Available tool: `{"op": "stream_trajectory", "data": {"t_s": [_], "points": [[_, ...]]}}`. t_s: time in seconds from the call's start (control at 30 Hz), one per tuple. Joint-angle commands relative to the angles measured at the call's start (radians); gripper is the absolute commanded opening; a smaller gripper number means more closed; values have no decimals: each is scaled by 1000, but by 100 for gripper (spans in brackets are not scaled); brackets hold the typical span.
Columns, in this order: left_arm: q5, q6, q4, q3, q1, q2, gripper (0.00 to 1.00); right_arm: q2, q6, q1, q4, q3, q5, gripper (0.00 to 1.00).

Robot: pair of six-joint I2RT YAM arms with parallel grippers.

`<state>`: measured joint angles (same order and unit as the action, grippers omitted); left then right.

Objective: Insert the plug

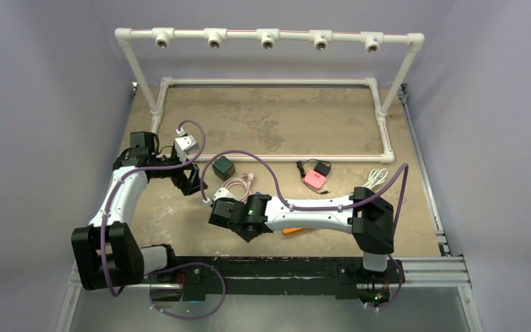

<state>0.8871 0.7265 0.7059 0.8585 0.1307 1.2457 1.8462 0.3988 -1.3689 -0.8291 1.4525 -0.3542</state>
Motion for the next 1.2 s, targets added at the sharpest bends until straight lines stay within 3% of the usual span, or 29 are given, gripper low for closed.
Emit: {"op": "stream_trajectory", "data": {"t_s": [0.0,0.4,0.6,0.73,0.97,1.17], "points": [[34,20,4,37,3,-23,94,-37,-11,-7,34,-7,-58,30],[77,81,69,37,4,-16,94,-19,-83,-4,22,16,-87,26],[176,183,152,20,2,-7,95,-21,-96,11,26,24,-107,35],[214,163,106,-19,-16,-8,96,-30,-105,21,46,12,-120,33],[143,3,-57,-81,-122,-61,97,-53,-103,36,78,-6,-134,34],[181,60,10,-74,-123,-53,97,-69,-115,57,96,-16,-135,35]]}}
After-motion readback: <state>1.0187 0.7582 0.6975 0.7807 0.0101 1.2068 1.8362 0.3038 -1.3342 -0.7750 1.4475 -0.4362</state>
